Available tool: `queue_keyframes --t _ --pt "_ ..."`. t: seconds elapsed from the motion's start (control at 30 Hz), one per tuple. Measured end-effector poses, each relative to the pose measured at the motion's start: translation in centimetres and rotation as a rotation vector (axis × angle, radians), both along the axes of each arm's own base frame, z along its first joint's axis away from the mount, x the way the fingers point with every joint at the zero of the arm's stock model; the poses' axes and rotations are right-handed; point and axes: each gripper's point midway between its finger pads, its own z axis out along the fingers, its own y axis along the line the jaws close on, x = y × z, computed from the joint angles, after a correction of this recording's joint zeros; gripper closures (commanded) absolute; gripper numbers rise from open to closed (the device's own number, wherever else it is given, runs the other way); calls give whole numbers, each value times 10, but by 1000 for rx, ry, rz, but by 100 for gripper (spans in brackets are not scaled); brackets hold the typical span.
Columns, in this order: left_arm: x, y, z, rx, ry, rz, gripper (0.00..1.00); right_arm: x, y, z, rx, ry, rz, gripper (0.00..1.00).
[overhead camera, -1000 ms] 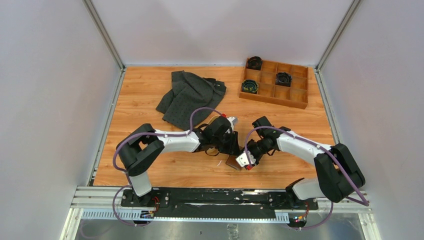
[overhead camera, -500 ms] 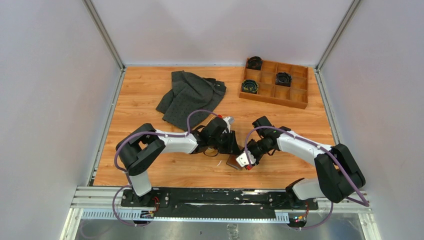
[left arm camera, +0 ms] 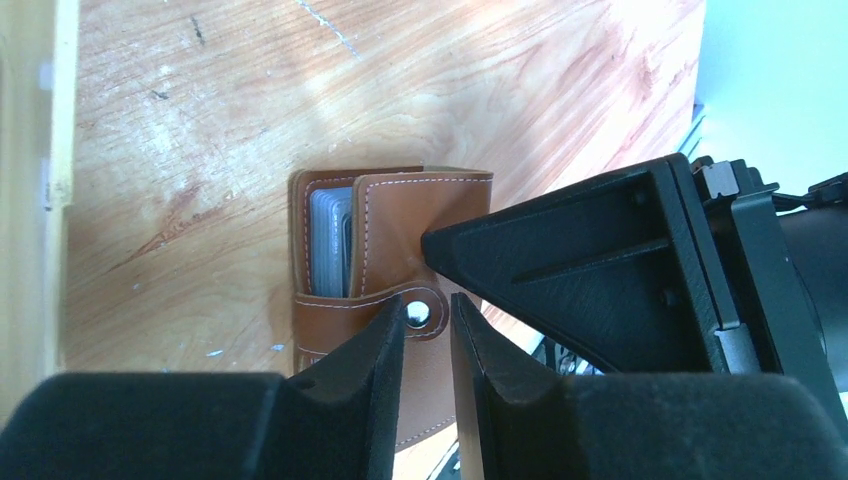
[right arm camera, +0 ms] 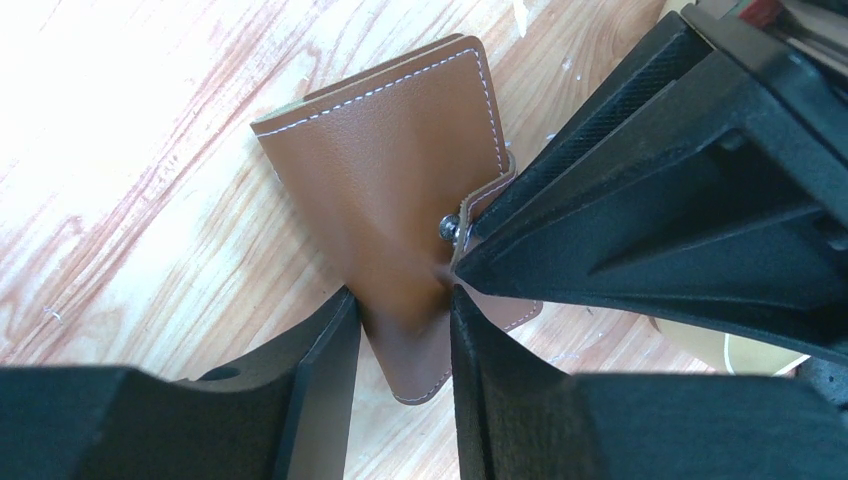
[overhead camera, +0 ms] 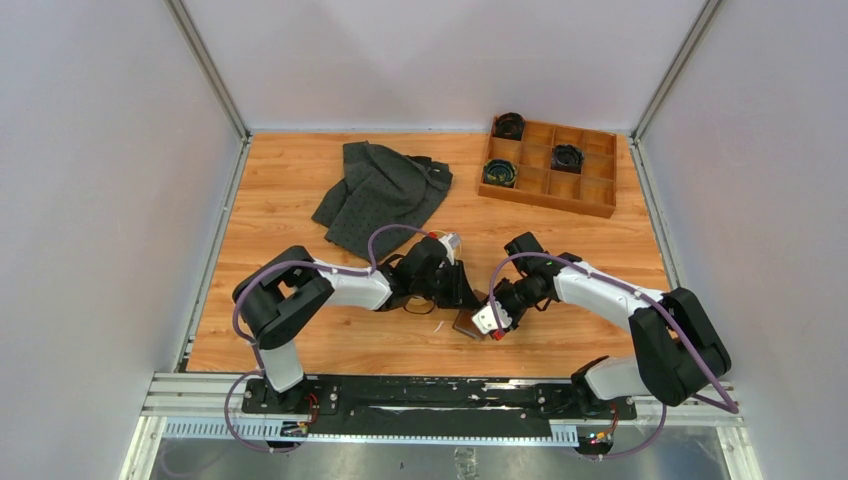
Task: Put the credit cards into the card holder
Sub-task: Close the card holder at the center of the board.
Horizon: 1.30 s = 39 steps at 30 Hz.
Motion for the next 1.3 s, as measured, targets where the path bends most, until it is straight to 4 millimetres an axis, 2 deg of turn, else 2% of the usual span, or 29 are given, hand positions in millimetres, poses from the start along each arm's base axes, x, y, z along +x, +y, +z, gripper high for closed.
queue_keyframes --t 0.2,0.7,0.9,1.07,1.3 --pt "3 -1 -2 -13 9 11 80 0 0 0 -1 0 0 80" --pt "4 0 -3 -25 5 14 81 0 0 0 -3 0 0 80" --pt "4 1 -4 -22 4 12 92 0 0 0 -4 0 0 77" --pt "5 2 -7 -29 -1 14 95 0 -1 0 -5 1 -4 69" --pt "5 3 -8 -42 -14 19 97 -1 -2 4 -6 5 -25 48"
